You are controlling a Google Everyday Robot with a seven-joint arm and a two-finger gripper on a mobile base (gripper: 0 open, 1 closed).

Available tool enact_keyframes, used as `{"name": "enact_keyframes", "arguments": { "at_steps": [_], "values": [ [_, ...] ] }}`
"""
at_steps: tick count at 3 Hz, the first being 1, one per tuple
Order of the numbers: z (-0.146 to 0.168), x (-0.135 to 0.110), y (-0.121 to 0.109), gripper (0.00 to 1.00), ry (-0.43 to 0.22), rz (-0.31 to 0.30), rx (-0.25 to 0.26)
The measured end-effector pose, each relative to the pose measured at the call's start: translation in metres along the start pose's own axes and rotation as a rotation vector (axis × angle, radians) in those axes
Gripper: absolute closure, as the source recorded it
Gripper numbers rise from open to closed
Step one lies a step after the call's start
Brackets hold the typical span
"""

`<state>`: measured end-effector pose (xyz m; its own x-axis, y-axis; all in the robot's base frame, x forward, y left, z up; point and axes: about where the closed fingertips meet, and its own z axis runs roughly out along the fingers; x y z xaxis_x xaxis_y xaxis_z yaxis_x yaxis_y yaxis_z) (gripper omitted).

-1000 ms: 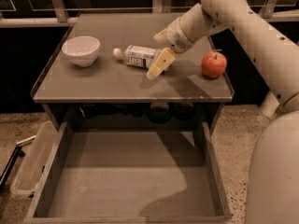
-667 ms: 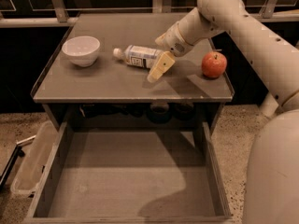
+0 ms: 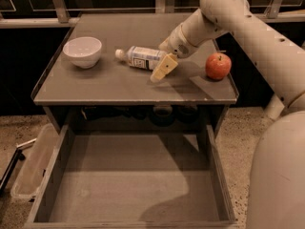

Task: Place blue plastic bottle into top drawer

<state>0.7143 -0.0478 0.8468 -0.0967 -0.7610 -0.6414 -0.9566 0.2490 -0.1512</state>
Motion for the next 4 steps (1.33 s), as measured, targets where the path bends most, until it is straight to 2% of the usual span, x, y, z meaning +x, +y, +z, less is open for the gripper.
{"name": "enact_keyframes", "arguments": {
  "at_steps": [3,4],
  "values": [
    [0.0002,0.0000,0.0001,0.89,0.000,0.000,0.000],
    [0.0022,-0.0001,0.0018,1.00,0.001,-0.001,-0.004]
  ]
}}
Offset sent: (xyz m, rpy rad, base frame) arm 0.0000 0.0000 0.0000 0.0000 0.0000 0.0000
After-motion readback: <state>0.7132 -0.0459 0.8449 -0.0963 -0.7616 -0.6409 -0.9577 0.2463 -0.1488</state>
